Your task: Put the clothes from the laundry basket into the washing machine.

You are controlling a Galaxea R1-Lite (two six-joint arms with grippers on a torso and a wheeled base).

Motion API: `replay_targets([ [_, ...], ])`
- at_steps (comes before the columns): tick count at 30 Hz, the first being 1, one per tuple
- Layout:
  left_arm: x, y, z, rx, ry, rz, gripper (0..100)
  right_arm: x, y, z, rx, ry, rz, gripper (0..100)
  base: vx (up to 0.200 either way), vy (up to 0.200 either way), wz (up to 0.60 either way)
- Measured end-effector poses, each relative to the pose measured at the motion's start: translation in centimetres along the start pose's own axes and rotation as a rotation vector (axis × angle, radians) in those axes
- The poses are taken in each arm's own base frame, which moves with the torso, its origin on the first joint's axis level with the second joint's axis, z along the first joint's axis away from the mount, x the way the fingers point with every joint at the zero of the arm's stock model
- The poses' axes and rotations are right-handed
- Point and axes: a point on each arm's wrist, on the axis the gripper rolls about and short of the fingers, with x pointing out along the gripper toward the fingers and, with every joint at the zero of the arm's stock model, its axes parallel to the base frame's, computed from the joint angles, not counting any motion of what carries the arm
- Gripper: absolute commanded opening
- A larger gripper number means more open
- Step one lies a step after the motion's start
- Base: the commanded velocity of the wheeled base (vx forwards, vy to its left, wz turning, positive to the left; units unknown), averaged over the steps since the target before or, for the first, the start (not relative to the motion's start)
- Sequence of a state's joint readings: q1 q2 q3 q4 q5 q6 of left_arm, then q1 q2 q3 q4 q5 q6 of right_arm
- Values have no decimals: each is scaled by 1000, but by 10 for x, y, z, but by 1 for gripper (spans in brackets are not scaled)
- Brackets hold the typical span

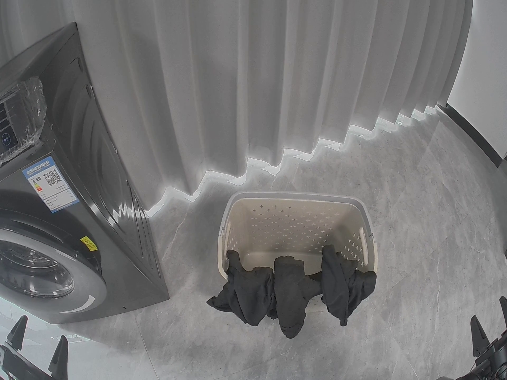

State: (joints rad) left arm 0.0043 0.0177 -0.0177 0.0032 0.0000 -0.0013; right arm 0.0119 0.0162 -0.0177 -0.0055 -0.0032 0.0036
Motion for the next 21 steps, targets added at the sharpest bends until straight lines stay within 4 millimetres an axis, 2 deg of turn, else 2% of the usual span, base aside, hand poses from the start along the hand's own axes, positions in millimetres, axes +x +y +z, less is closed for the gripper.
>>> replay_targets([
  [4, 0, 0, 0, 0, 0, 0, 100, 0, 0, 0, 0, 0, 0, 100, 0, 0, 0],
  [13, 0, 0, 0, -1, 0, 0, 100, 0, 0, 0, 1, 0, -1, 100, 200, 0, 0],
  [21, 0, 0, 0, -1, -1, 0, 100, 0, 0, 0, 1, 0, 0, 100, 0, 0, 0],
])
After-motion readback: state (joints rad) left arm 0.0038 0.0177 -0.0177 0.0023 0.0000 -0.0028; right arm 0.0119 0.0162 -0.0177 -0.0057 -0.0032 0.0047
